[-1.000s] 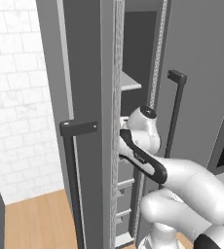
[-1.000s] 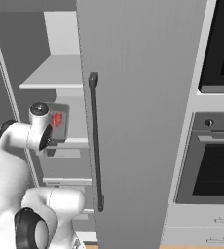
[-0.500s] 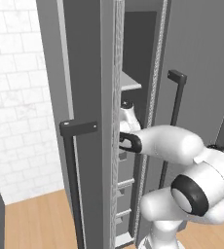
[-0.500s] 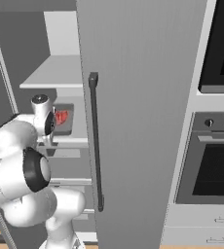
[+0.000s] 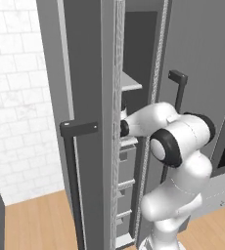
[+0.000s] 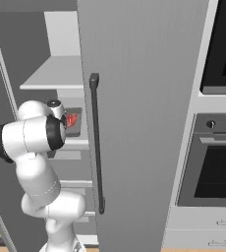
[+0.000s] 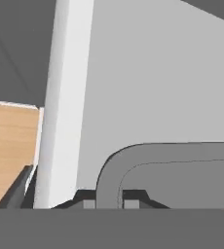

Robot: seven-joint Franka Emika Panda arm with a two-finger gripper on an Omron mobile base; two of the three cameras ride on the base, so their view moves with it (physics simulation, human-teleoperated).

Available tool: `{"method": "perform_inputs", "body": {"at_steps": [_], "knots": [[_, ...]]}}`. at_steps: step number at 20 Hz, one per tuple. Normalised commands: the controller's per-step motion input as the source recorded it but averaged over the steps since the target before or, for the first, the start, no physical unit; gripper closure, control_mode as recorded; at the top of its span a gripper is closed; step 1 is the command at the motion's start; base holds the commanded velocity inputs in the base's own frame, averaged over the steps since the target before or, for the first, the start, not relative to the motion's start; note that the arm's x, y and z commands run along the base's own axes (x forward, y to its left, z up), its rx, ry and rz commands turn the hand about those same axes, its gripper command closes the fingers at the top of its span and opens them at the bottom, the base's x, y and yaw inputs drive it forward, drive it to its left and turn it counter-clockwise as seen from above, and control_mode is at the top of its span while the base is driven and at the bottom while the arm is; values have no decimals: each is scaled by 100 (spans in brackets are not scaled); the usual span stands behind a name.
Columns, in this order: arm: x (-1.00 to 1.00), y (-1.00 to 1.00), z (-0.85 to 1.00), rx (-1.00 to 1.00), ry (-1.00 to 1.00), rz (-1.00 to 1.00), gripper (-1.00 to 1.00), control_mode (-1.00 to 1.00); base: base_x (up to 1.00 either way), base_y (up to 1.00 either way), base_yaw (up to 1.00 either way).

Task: Take the meat container that has the steak and place it on the second highest rack of the freezer. Then take the vegetable container that has the potato and cucumber and place it on the highest rack of the freezer.

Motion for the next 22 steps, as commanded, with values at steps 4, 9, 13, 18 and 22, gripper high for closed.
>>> {"method": "perform_inputs", "body": {"at_steps": [4,9,13,18,22], "knots": [[72,-2,-57,2,-2,0,100,-100,0,0,0],[55,0,-36,1,-6,0,-100,-100,0,0,0],[2,-18,-39,9,-29,0,-100,-100,0,0,0],[-70,-42,-19,28,-61,0,-100,-100,0,0,0],[-92,-51,6,32,-56,0,-100,-100,0,0,0]]}}
